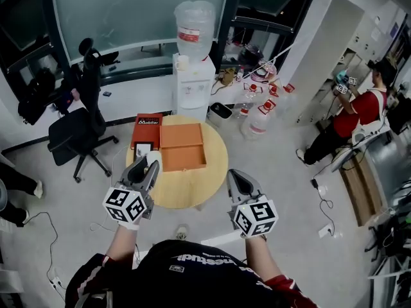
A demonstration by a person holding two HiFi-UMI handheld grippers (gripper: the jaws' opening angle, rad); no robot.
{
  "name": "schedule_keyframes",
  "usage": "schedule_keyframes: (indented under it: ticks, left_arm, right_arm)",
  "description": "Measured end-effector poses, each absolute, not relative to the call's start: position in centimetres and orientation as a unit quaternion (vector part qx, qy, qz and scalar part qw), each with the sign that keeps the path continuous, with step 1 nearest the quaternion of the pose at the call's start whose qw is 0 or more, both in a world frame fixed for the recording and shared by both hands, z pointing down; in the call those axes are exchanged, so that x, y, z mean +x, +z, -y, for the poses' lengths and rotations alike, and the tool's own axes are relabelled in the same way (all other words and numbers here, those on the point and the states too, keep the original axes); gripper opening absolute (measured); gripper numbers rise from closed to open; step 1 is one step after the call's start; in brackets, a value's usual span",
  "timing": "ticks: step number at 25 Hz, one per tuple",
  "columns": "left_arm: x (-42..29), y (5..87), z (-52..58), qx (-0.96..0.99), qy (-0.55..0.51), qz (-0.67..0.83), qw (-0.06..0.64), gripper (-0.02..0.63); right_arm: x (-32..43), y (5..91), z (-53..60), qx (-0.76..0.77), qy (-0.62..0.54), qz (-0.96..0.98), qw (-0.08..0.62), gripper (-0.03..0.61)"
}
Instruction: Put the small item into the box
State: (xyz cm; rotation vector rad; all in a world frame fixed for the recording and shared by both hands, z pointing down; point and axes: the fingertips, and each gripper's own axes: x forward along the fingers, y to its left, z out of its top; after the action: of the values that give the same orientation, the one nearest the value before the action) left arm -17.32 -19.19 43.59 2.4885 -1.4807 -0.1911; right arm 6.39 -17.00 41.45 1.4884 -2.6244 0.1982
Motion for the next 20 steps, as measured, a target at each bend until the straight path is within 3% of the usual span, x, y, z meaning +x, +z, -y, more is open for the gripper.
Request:
schedule_keyframes:
  ticks: [20]
  left_arm:
    - [-17.8, 44.3, 32.5, 0.881, -0.062, 0.452, 0.120, 0.147]
  right_arm:
    - [3.2, 41.4, 27.2, 0.522, 0.055, 0.848, 0.072, 0.026]
